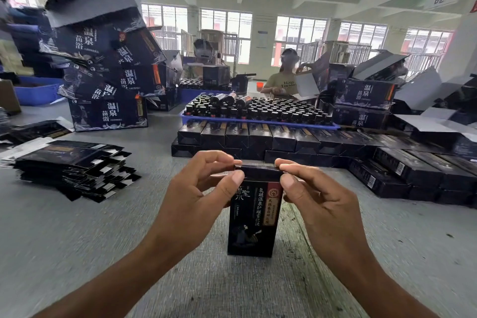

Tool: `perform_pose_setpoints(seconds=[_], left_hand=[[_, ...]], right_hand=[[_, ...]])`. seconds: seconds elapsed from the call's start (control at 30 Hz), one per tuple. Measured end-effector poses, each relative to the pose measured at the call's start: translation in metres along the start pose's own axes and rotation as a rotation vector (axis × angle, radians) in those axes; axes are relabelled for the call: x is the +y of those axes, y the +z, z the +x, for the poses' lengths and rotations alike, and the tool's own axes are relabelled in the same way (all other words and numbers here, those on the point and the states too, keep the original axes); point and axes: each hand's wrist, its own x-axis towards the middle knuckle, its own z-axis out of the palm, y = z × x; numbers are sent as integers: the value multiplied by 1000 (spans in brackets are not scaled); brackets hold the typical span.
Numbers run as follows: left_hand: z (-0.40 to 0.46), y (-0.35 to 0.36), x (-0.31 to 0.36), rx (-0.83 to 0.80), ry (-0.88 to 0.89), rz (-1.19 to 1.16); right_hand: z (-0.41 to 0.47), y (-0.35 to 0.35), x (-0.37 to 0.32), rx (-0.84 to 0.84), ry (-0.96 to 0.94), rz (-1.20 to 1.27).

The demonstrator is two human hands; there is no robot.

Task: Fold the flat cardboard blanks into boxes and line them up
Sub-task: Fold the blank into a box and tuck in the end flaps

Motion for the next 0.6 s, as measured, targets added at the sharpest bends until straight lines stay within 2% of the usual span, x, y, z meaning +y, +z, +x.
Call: perform_pose_setpoints(seconds=[0.17,0.33,0.6], left_hand=[[-2,-1,-2,-35,99,147],[-2,-3,-3,-32,147,162],[0,-7,-8,-41,249,239]], right_hand=[[-1,-2,0,-16,-16,-69],[0,-3,0,-24,-58,-137],[3,-7,4,-28,-283,-350]])
